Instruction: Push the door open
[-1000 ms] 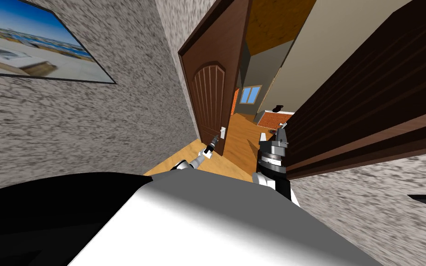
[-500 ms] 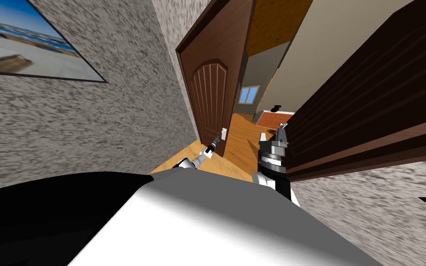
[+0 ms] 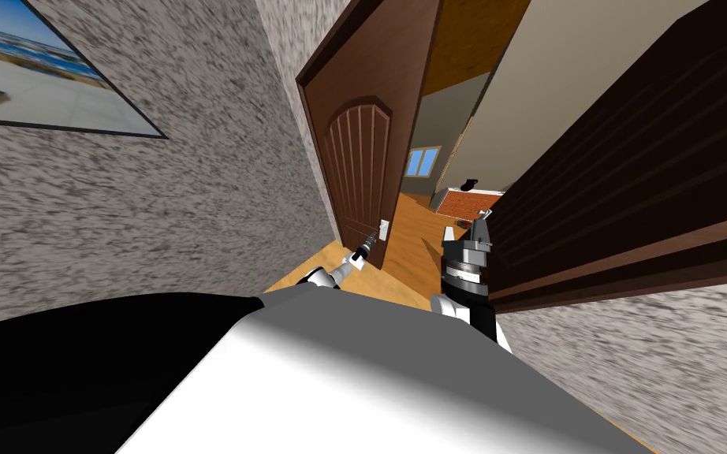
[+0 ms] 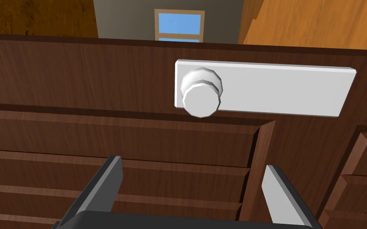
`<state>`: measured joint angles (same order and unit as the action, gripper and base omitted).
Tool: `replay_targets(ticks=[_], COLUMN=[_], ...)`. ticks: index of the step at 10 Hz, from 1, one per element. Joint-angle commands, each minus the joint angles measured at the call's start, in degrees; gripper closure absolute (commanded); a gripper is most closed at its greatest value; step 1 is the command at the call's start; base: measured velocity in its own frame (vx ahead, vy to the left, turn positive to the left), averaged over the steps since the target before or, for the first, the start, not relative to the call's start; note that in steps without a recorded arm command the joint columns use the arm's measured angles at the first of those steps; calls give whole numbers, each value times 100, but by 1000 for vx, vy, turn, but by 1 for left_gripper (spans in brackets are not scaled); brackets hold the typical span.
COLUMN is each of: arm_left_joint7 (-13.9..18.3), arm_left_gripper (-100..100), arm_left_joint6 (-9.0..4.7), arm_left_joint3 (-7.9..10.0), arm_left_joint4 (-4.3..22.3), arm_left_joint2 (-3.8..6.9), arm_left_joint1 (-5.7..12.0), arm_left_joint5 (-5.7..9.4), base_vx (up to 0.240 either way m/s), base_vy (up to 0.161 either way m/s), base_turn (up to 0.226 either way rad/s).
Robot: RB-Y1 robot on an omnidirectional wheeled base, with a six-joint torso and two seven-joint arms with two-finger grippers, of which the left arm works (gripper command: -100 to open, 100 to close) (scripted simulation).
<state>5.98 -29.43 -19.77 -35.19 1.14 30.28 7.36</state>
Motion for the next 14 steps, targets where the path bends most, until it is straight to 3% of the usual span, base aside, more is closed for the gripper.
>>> replay_targets(ticks=[1, 2, 3, 4, 7, 10, 12, 13, 14], arm_left_joint7=[24, 41, 25, 20, 8, -8, -18, -20, -20], arm_left_gripper=[-100, -100, -100, -100, -100, -100, -100, -100, 100], arm_left_joint6=[-39, -46, -44, -55, -67, -82, -91, -109, -109], arm_left_joint3=[-28, -54, -34, -19, 7, 39, 59, 60, 60], arm_left_joint4=[196, 309, 258, 281, 294, 311, 321, 371, 371], arm_left_joint2=[-52, -91, -77, 41, 110, 62, -59, -37, -37], arm_left_joint1=[120, 193, 163, 170, 168, 165, 163, 191, 191], arm_left_joint5=[9, 13, 12, 18, 27, 37, 43, 44, 44], base_vx=[43, 70, 36, 113, 171, 205, 182, 74, -6], base_vy=[57, 82, 41, -48, -75, -75, -78, -37, 5], base_turn=[-43, -69, -19, -23, -24, -23, -19, 1, 7])
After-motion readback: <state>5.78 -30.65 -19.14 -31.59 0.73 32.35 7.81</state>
